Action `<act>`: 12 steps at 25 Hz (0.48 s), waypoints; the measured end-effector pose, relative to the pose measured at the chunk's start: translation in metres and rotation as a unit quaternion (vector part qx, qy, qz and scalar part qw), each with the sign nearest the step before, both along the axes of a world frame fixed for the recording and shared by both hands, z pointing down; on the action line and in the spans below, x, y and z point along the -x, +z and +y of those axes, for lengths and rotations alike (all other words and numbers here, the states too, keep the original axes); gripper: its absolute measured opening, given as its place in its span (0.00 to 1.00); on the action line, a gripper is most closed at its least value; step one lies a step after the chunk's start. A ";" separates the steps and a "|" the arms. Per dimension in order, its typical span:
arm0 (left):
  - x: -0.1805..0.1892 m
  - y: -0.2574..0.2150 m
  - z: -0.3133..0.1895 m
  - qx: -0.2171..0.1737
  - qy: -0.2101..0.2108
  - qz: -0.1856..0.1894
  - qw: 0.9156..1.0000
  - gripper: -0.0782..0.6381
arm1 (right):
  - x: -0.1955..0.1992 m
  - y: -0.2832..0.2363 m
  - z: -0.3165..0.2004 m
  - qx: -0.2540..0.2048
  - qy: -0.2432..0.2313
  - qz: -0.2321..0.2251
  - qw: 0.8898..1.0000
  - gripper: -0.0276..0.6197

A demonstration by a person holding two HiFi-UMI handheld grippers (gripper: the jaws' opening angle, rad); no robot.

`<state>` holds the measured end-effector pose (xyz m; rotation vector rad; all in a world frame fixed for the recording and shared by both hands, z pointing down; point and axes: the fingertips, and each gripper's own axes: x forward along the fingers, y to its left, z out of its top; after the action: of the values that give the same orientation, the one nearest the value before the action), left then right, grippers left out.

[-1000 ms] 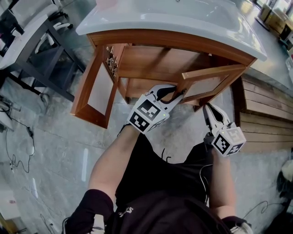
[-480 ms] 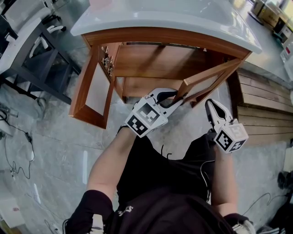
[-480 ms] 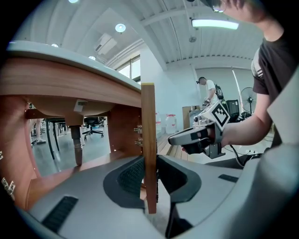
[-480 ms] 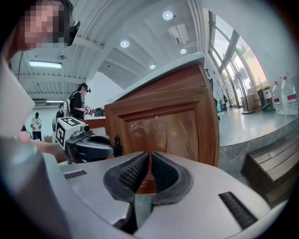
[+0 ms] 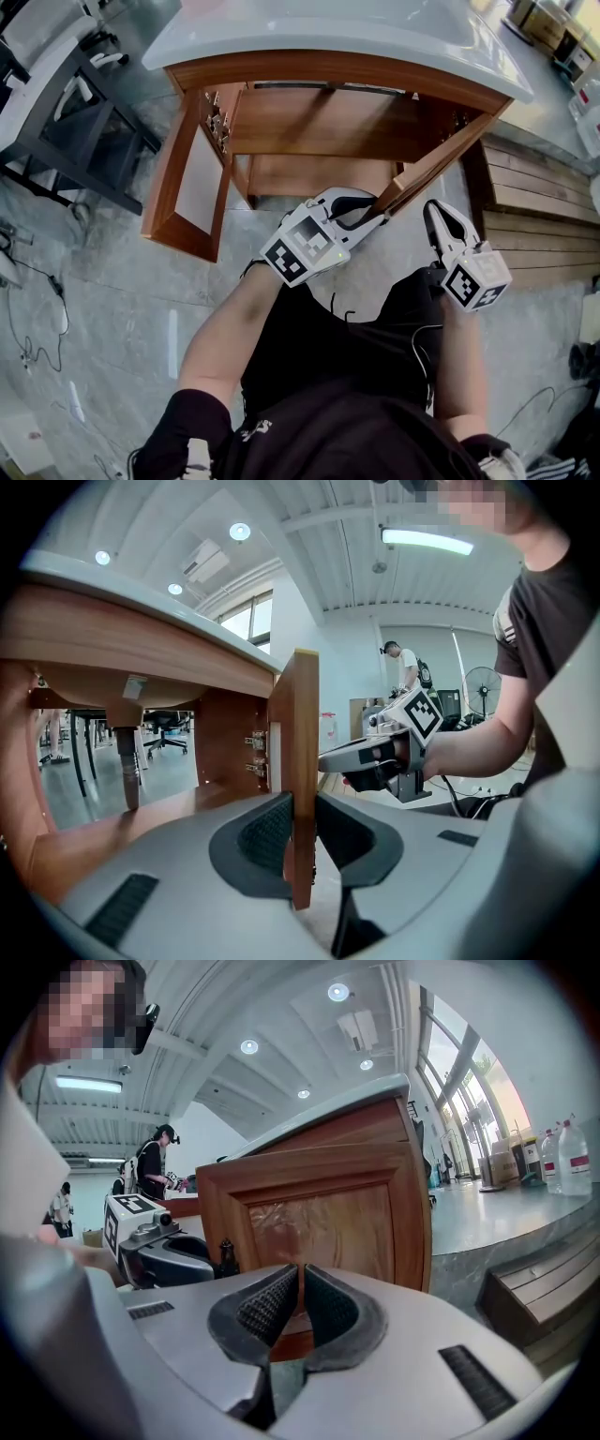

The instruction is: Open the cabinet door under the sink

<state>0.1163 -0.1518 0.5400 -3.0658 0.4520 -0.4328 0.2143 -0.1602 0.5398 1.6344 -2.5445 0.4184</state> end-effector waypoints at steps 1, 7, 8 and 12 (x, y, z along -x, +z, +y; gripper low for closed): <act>-0.002 0.000 0.002 0.001 0.004 0.002 1.000 0.23 | -0.001 0.000 0.001 0.001 0.002 0.000 1.000 0.09; -0.010 -0.003 0.015 0.003 0.024 0.006 1.000 0.23 | -0.013 0.000 0.008 0.002 0.016 0.001 1.000 0.09; -0.011 -0.003 0.018 0.004 0.029 0.006 1.000 0.23 | -0.015 -0.002 0.009 0.002 0.017 0.003 1.000 0.09; -0.022 -0.003 0.031 0.009 0.059 0.006 0.998 0.24 | -0.025 -0.001 0.014 0.005 0.029 0.004 1.000 0.09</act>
<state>0.1382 -0.1207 0.5366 -3.0926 0.2667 -0.4184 0.2396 -0.1459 0.5386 1.7075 -2.4891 0.4268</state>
